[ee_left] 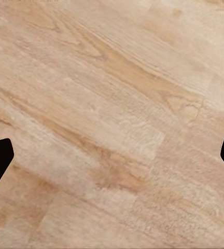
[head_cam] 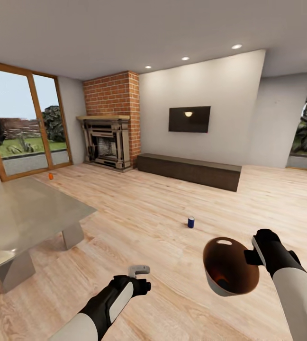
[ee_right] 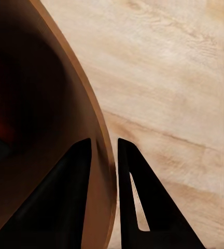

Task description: Put the three can of soda from the living room inside the tash can in the kitchen.

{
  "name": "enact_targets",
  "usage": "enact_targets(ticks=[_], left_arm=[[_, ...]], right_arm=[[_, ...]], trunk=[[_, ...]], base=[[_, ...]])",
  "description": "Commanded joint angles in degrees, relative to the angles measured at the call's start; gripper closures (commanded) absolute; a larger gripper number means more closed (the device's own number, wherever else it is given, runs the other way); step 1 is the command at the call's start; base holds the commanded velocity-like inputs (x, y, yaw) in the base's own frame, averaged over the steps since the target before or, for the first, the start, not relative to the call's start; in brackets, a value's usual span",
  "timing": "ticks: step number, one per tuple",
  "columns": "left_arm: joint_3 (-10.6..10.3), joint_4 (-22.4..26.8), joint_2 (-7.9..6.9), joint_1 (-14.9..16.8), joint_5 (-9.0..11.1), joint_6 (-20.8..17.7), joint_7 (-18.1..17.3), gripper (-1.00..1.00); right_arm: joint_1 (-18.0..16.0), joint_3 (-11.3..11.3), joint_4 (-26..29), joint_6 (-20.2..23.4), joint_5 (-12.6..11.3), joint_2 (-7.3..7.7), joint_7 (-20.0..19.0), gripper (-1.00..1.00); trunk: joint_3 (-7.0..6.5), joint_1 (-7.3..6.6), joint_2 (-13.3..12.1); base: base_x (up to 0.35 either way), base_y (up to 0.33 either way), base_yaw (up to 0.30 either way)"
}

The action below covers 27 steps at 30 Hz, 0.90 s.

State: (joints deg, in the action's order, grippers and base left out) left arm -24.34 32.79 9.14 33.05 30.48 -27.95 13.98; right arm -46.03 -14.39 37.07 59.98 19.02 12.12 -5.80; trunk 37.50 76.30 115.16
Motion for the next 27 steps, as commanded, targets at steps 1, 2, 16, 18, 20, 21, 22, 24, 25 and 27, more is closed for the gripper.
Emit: enact_targets(ticks=[1,2,16,18,20,21,22,24,25,27], left_arm=[[0.0,0.0,0.0,0.0,0.01,0.01,0.0,-1.0],[-0.01,0.0,0.0,0.0,0.02,0.01,0.0,-1.0],[-0.1,0.0,0.0,0.0,0.0,0.01,0.0,-1.0],[-0.1,0.0,0.0,0.0,0.01,0.01,0.0,-1.0],[-0.1,0.0,0.0,0.0,0.02,0.02,0.0,-1.0],[-0.1,0.0,0.0,0.0,0.02,0.03,0.0,-1.0],[-0.1,0.0,0.0,0.0,0.02,0.03,0.0,-1.0],[-0.11,-0.02,0.0,0.0,-0.01,0.03,0.0,-1.0],[-0.11,-0.02,0.0,0.0,-0.02,0.03,0.0,-1.0],[-0.1,-0.01,0.0,0.0,0.0,0.02,0.0,-1.0]], right_arm=[[-0.03,-0.03,0.02,0.02,-0.73,0.0,-0.14,1.0],[-0.03,-0.03,0.02,0.02,-0.73,0.0,-0.14,1.0],[-0.03,-0.03,0.02,0.02,-0.73,-0.07,-0.17,1.0],[-0.03,-0.03,0.02,0.02,-0.73,-0.08,-0.17,1.0],[-0.03,-0.03,0.02,0.02,-0.73,-0.08,-0.17,1.0],[-0.03,-0.03,0.02,0.02,-0.73,-0.08,-0.17,1.0],[-0.03,-0.03,0.02,0.02,-0.73,-0.08,-0.17,1.0],[-0.03,-0.03,0.02,0.02,-0.73,-0.08,-0.17,1.0],[-0.03,-0.03,0.02,0.02,-0.73,-0.08,-0.17,1.0],[-0.03,-0.03,0.02,0.02,-0.73,-0.08,-0.17,1.0]], trunk=[[-0.06,0.0,0.0],[-0.11,0.0,0.0],[-0.81,0.0,0.0],[-0.9,0.0,0.0],[-1.0,0.0,0.0],[-1.05,0.0,0.0],[-1.1,0.0,0.0],[-1.2,0.0,0.0],[-1.25,0.0,0.0],[-1.35,0.0,0.0]], base=[[0.0,0.0,-0.247],[0.0,0.0,-0.247],[0.0,0.0,-0.247],[0.0,0.0,-0.248],[0.0,0.0,-0.248],[0.0,0.0,-0.248],[0.0,0.0,-0.248],[0.0,0.0,-0.248],[0.0,0.0,-0.248],[0.0,0.0,-0.248]])
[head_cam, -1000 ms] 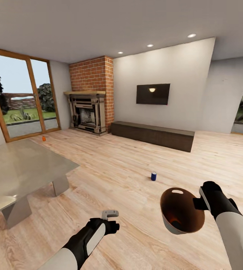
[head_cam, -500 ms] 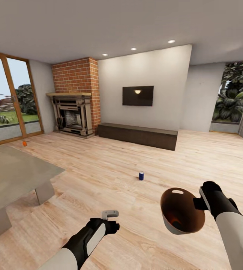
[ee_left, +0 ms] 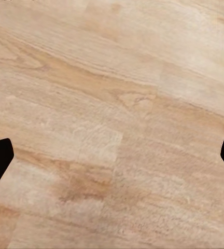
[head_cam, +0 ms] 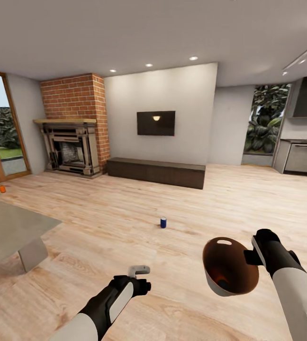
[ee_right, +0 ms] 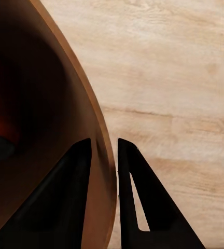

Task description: Put the three can of soda from the living room inside the tash can in the kitchen.

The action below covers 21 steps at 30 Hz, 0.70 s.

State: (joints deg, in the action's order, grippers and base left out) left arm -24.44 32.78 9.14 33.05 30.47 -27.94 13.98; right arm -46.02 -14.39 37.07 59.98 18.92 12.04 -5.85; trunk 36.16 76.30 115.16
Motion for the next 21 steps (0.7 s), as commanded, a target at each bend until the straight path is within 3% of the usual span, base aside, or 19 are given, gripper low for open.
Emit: enact_targets(ticks=[1,13,21], left_arm=[[-0.03,0.0,0.0,0.0,0.02,0.04,0.0,-1.0],[-0.14,-1.49,0.0,0.0,-0.01,0.91,0.0,-1.0],[-0.17,-3.39,0.0,0.0,-0.02,0.98,0.0,-1.0]], right_arm=[[-0.03,-0.02,0.02,0.02,-0.64,0.0,-0.13,1.0],[-0.03,-0.01,0.02,0.02,-0.64,-0.07,-0.11,1.0],[-0.03,-0.02,0.02,0.02,-0.64,-0.13,-0.06,1.0]], trunk=[[-0.06,0.0,0.0],[-0.64,0.0,0.0],[-0.75,0.0,0.0]], base=[[0.0,0.0,-0.248],[0.0,0.0,-0.243],[0.0,0.0,-0.066]])
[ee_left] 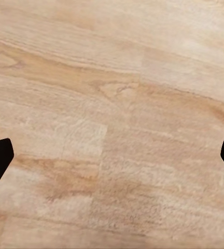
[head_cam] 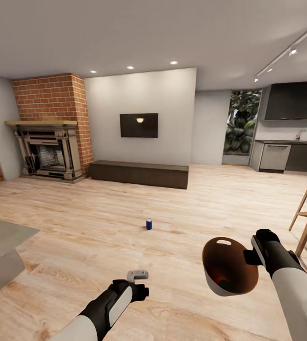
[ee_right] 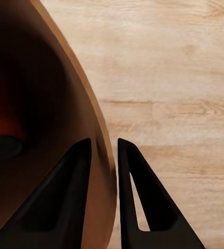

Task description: Put the three can of soda from the living room inside the tash can in the kitchen.

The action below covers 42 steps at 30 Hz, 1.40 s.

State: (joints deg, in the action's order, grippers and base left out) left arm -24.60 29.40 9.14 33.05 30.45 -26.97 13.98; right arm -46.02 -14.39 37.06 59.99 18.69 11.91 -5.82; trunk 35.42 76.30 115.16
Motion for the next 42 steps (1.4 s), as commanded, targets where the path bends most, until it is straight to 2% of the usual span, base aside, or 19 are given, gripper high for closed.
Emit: enact_targets(ticks=[1,11,24,42], left_arm=[[0.0,-0.05,0.0,0.0,0.01,0.02,0.0,-1.0],[-0.1,-0.21,0.0,0.0,-0.11,2.24,-0.09,-1.0],[-0.18,-0.22,0.0,0.0,-0.21,2.54,-0.09,-1.0],[-0.18,-0.27,0.0,0.04,-0.22,2.54,-0.09,-1.0]], right_arm=[[-0.03,-0.02,0.03,0.01,-0.39,-0.01,-0.09,1.0],[-0.03,0.88,0.03,-0.3,-0.3,-0.25,-0.04,1.0],[0.13,1.13,0.03,-3.47,0.34,-0.25,0.12,1.0],[0.14,1.05,-0.2,-3.7,0.23,-0.31,0.13,1.0]], trunk=[[-0.01,0.0,0.01],[-0.02,0.0,0.01],[-0.02,0.0,0.01],[-0.02,0.0,0.01]], base=[[0.0,0.0,-0.013],[0.192,0.0,-0.003],[0.337,0.0,0.0],[0.342,0.0,0.0]])
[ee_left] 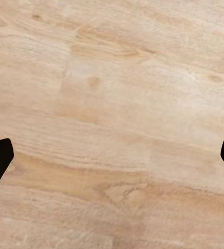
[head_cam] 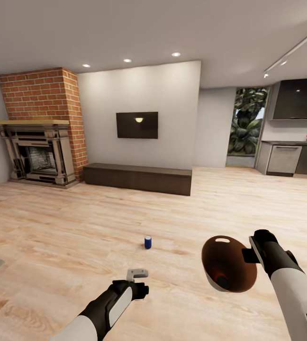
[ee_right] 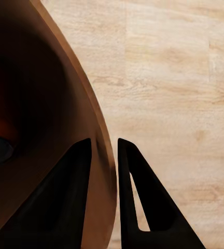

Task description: Put the three can of soda from the living room inside the tash can in the kitchen.

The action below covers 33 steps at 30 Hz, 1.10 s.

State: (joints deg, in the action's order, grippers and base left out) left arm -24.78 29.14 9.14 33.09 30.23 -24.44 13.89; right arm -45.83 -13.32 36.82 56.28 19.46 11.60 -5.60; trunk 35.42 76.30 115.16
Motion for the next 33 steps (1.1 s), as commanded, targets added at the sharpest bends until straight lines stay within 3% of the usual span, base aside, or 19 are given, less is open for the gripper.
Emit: enact_targets(ticks=[1,10,13,19,28,30,33], left_arm=[[0.0,-0.05,0.0,0.01,0.0,0.01,0.0,-1.0],[0.0,-0.13,0.02,0.04,-0.1,-0.08,0.0,-1.0],[0.0,-0.13,0.02,0.04,-0.09,-0.08,0.0,-1.0],[0.0,-0.2,0.0,0.04,-0.09,-0.08,0.0,-1.0],[0.0,-2.08,0.08,0.12,-0.25,-0.01,0.0,-1.0],[0.0,-2.2,0.09,0.13,-0.24,0.0,0.0,-1.0],[0.01,-2.29,0.09,0.13,-0.24,0.0,0.0,-1.0]], right_arm=[[-0.05,-0.06,-0.15,-0.04,-0.55,-0.05,-0.04,1.0],[0.16,-0.44,-4.2,-2.78,-1.05,-1.16,-0.02,1.0],[0.21,-0.67,-7.42,-6.43,-1.15,-1.41,-0.04,1.0],[0.37,-0.98,-16.77,-19.4,-1.3,-1.09,-0.15,1.0],[2.63,-1.07,-19.27,-25.39,-1.26,-0.54,-0.39,1.0],[3.61,-1.08,-19.38,-26.3,-1.26,-0.33,-2.21,1.0],[5.18,-1.07,-19.54,-27.05,-1.28,1.82,-8.8,1.0]], trunk=[[-0.01,0.0,0.01],[-0.01,0.0,0.01],[-0.01,0.0,0.01],[-0.01,0.0,0.01],[-0.01,0.0,0.01],[-0.01,0.0,0.01],[-0.01,0.0,0.01]], base=[[0.342,0.0,0.0],[0.342,0.0,0.0],[0.342,0.0,0.0],[0.342,0.0,0.0],[0.342,0.0,0.0],[0.342,0.0,0.0],[0.342,0.0,0.0]])
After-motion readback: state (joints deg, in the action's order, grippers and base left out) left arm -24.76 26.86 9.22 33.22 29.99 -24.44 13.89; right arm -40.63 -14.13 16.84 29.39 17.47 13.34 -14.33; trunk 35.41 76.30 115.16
